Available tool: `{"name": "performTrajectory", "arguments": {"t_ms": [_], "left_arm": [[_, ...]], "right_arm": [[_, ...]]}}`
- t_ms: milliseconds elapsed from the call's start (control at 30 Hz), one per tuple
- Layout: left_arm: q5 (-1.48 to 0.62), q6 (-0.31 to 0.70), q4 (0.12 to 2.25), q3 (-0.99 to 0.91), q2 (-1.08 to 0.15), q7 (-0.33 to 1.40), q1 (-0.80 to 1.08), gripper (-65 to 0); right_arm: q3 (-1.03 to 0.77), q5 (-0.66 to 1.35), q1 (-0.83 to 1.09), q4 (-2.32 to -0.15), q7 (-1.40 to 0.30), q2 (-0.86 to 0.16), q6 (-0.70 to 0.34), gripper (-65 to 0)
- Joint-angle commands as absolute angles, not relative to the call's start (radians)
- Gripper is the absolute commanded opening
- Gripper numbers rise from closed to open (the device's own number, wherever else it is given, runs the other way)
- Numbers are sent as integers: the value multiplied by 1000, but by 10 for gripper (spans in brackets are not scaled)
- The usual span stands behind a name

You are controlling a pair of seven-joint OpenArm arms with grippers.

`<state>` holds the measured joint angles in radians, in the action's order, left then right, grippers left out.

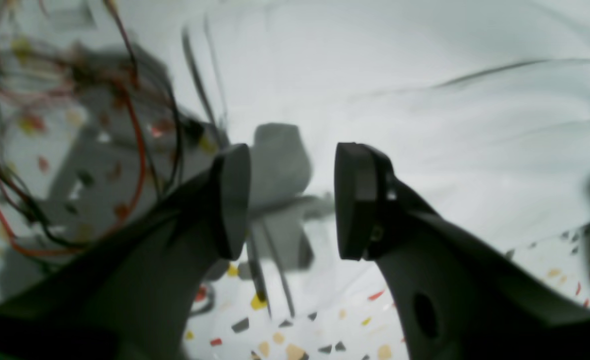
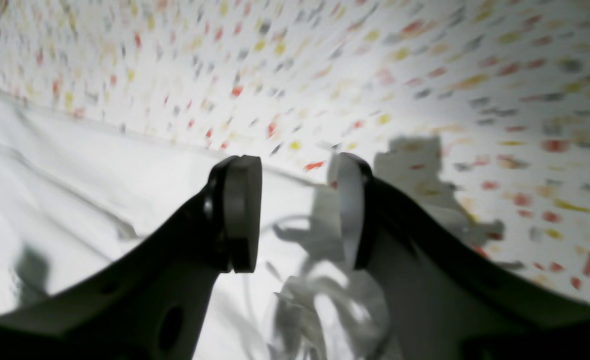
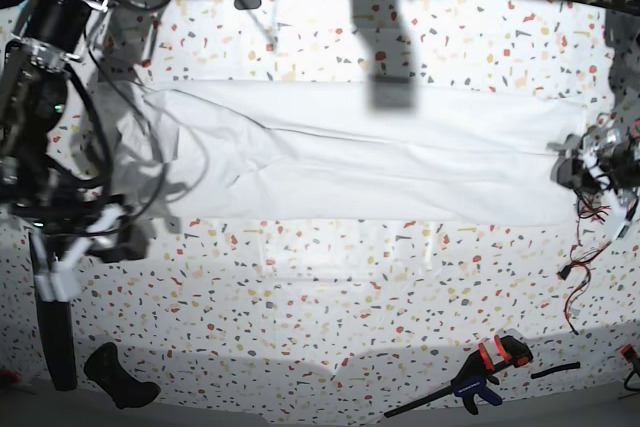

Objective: Fold the T-shirt properly
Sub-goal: 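Open both grippers and move them to the strip's two ends, then grasp the strip end with the left gripper and fold it toward the middle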

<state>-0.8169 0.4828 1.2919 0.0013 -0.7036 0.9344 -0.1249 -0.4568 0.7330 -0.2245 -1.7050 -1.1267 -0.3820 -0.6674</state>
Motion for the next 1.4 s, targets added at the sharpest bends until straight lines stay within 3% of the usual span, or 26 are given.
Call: {"name": "performTrajectory", "arguments": {"t_ms": [0, 200, 433, 700, 900, 1033, 1167, 1300, 1367], "left_arm": [[-857, 490, 1265, -18, -730, 918, -151, -383], [-1053, 572, 1048, -113, -729, 958, -182, -383], [-1188, 624, 895, -200, -727, 979, -192, -383], [-1166, 630, 876, -200, -650, 996, -191, -383], [-896, 628, 876, -199, -593, 910, -175, -383], [-1013, 620, 876, -200, -591, 991, -175, -383], [-1174, 686, 876, -200, -591, 1118, -175, -383], [-1173, 685, 876, -200, -597, 1055, -175, -390], [-1167, 685, 876, -200, -599, 1034, -175, -431]], "right_arm": [[-499, 762, -237, -1729, -1110, -399, -684, -397], [-689, 790, -202, -1750, -1110, -399, -696, -397], [-740, 836, -182, -1764, -1112, -398, -696, -397], [-740, 845, -180, -1812, -1115, -399, -696, -397], [-740, 842, -180, -1820, -1115, -399, -696, -397], [-740, 842, -180, -1820, -1115, -399, -696, -397], [-740, 842, -180, -1820, -1115, -399, -696, -397], [-740, 842, -180, -1820, -1115, -399, -696, -397], [-740, 842, -180, -1820, -1115, -399, -696, -398]]}}
